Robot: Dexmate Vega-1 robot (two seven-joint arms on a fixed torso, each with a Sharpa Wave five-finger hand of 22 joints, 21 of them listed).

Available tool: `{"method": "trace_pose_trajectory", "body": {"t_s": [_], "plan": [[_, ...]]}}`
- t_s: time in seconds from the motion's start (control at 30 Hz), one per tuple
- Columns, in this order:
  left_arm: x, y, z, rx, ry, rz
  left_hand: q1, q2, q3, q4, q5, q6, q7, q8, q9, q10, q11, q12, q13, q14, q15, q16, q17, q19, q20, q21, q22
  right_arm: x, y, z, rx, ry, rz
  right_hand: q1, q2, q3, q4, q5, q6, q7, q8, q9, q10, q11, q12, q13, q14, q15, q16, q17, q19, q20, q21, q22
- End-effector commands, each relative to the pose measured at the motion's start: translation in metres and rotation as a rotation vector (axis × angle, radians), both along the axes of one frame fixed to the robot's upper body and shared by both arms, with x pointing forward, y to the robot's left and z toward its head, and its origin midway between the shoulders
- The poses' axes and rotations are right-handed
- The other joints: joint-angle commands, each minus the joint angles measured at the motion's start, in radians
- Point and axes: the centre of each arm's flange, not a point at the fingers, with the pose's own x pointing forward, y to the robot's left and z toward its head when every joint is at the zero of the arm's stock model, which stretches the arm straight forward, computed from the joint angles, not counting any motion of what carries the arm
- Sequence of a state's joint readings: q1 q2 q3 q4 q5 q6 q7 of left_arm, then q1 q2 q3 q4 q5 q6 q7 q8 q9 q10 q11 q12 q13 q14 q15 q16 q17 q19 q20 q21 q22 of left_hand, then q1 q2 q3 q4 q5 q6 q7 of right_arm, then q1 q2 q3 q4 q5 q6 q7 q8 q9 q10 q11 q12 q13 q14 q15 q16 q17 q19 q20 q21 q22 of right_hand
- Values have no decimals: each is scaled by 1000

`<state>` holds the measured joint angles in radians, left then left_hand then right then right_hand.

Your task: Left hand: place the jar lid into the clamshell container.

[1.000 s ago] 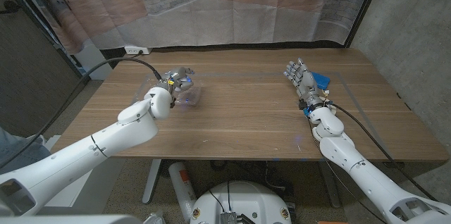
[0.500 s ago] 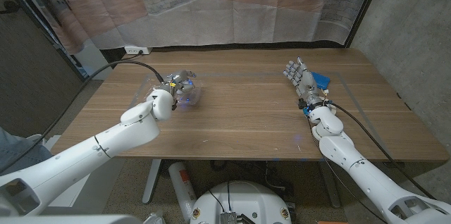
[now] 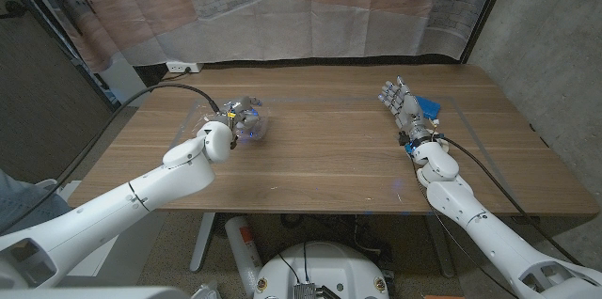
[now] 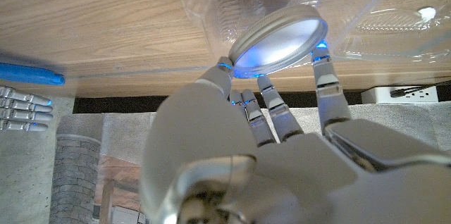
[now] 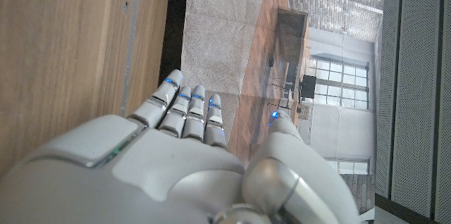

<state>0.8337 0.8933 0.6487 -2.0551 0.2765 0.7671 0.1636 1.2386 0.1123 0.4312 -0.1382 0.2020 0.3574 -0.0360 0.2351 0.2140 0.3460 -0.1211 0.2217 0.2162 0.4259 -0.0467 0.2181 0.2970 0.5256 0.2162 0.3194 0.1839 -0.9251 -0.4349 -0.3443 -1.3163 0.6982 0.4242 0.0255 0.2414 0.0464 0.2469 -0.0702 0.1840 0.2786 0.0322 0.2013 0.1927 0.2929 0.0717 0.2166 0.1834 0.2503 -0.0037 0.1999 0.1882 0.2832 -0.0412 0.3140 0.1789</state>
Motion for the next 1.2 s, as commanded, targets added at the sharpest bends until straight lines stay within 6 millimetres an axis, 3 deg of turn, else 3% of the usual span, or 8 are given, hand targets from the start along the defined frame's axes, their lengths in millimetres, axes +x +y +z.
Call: {"method": "trace_pose_trajectory", "body": {"t_s": [0.03, 0.8, 1.2], "plan": [[3, 1, -1, 1, 5, 1, 1, 6, 9, 0, 3, 7, 2, -1, 2, 7, -1, -3, 5, 4, -46, -1, 1, 117, -121, 3, 4, 3, 2, 0, -3, 3, 3, 5, 12, 2, -8, -2, 7, -1, -2, 2, 6, -3, 0, 5, 6, 0, -3, 5, 10, -9, -1, 5], [20, -1, -2, 12, 29, -3, -1, 6, 11, 0, 3, 10, 3, -3, 2, 7, 1, -5, 5, 3, -48, -2, 1, 113, -122, 0, 4, 8, 4, 0, 0, 11, -3, 5, 13, 1, -9, -2, 8, -1, -2, 2, 7, -3, 0, 5, 7, -1, -3, 5, 14, -9, -7, 5], [23, 0, -5, 12, 50, 0, -20, -8, 0, 7, 2, 5, -11, -7, 2, 4, -6, -7, 5, -10, -46, -7, -1, 101, -117, -7, 3, 8, 6, -1, 2, 12, -3, 5, 13, 0, -10, -2, 9, 1, -1, 2, 8, 1, 0, 5, 6, 0, -4, 5, 15, -9, -10, 6]]}}
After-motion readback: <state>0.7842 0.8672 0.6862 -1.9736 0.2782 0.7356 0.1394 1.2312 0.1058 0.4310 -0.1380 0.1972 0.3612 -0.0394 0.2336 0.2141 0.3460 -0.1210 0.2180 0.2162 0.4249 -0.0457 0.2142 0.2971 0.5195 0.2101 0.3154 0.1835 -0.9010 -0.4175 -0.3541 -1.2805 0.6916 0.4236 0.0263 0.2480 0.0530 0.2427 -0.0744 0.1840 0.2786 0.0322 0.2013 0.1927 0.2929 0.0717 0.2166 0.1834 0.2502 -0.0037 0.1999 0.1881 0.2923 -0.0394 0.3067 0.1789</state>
